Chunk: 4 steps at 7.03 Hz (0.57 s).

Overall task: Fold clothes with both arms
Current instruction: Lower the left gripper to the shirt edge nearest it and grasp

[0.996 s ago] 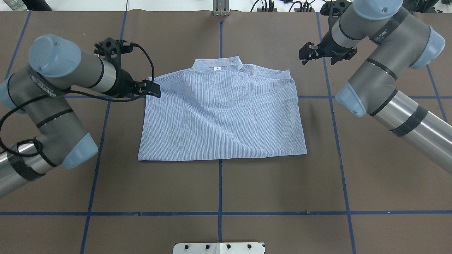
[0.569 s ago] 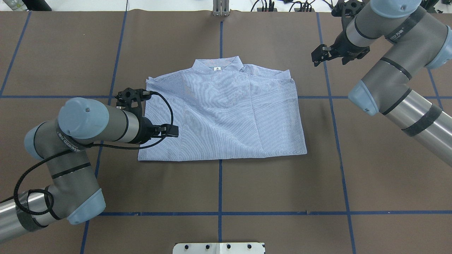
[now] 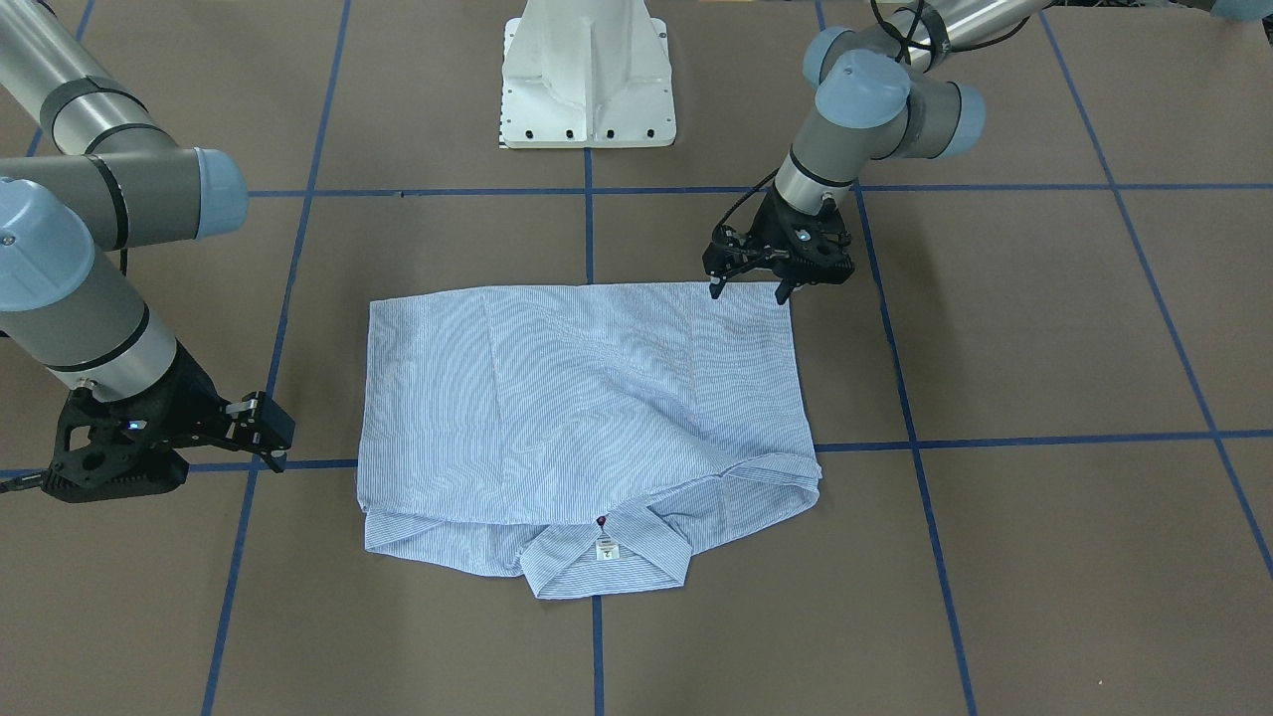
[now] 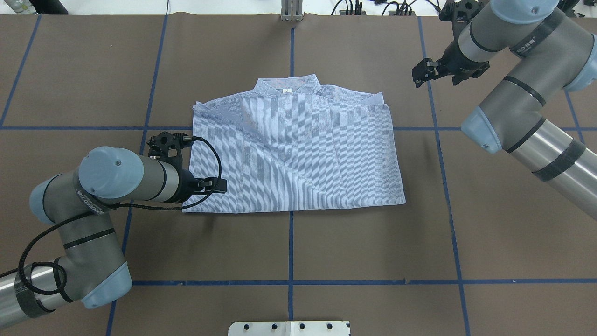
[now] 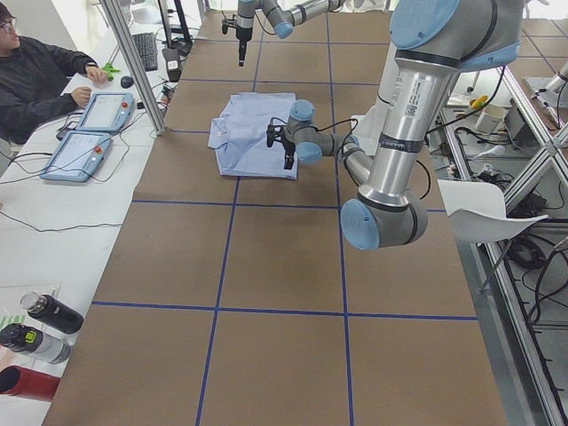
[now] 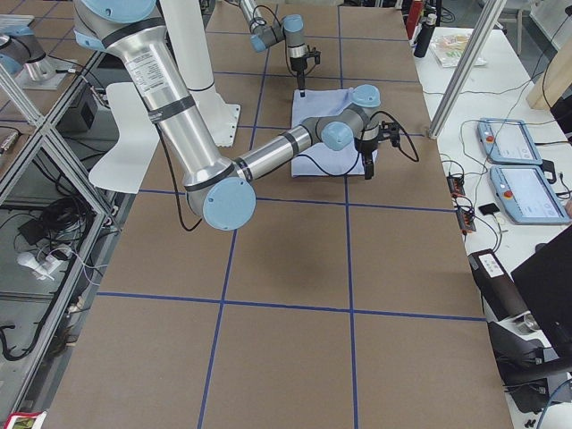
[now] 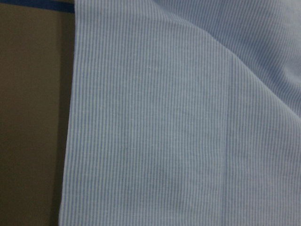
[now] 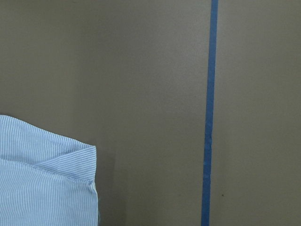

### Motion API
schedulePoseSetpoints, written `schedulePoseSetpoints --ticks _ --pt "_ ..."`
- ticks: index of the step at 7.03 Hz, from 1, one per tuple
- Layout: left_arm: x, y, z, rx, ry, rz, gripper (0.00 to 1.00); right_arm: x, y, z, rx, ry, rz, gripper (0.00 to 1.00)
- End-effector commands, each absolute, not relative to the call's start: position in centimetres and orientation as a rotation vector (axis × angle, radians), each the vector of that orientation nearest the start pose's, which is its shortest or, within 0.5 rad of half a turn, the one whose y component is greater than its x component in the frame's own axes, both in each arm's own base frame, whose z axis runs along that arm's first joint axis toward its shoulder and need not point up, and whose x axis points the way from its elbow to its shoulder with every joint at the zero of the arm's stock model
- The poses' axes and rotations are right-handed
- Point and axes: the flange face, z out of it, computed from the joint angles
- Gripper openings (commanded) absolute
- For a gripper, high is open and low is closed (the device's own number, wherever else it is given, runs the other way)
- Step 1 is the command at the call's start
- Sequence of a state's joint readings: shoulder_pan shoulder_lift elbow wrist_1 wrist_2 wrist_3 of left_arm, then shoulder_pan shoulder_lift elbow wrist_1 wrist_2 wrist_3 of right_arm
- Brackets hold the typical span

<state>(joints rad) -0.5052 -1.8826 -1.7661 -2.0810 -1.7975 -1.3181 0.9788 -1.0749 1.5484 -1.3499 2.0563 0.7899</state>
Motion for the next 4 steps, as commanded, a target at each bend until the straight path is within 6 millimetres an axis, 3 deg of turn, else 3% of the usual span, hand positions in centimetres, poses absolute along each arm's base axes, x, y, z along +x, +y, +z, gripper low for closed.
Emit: schedulePoseSetpoints --ticks 1,4 --pt "47.34 -38.75 36.44 0.171 0.984 -0.116 0.98 -30.95 -61.59 36.05 0.229 -0.792 0.019 1.0" --pt "47.32 -38.63 36.92 0.167 0.976 -0.116 0.98 -30.94 -61.6 36.05 0.23 -0.791 0.02 1.0"
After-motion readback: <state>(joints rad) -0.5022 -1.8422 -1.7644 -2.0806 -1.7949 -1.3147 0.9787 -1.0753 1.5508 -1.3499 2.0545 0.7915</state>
